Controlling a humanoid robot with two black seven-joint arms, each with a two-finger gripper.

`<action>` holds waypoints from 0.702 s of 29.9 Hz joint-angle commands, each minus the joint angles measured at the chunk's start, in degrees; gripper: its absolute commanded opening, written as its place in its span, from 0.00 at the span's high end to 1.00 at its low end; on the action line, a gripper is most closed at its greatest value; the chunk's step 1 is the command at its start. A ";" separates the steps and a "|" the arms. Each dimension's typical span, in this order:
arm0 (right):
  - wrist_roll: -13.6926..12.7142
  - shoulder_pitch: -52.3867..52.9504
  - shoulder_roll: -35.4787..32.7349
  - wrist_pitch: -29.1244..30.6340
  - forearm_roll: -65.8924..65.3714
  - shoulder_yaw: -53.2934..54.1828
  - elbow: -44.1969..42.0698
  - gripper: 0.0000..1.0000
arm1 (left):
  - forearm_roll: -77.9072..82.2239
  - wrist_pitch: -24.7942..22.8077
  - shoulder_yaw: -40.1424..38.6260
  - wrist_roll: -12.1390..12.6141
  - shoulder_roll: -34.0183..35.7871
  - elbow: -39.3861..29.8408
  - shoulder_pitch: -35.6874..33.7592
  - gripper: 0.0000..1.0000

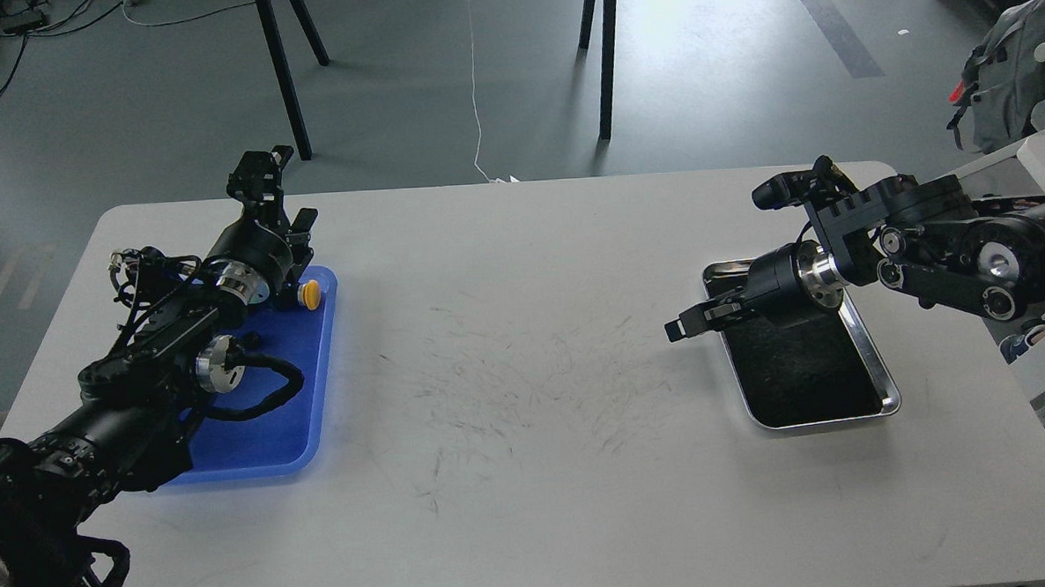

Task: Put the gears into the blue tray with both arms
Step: 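Lift the black gear out of the metal tray with the right gripper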

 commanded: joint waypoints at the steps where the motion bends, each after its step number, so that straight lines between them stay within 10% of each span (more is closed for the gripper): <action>1: 0.00 -0.22 0.92 0.00 0.60 1.17 -0.08 0.77 | 0.00 0.00 0.00 0.00 -0.03 0.00 0.00 0.02; 21: 0.00 -4.08 7.59 0.00 2.01 5.65 -1.83 0.77 | 0.00 0.00 0.00 0.00 -0.38 0.00 0.00 0.02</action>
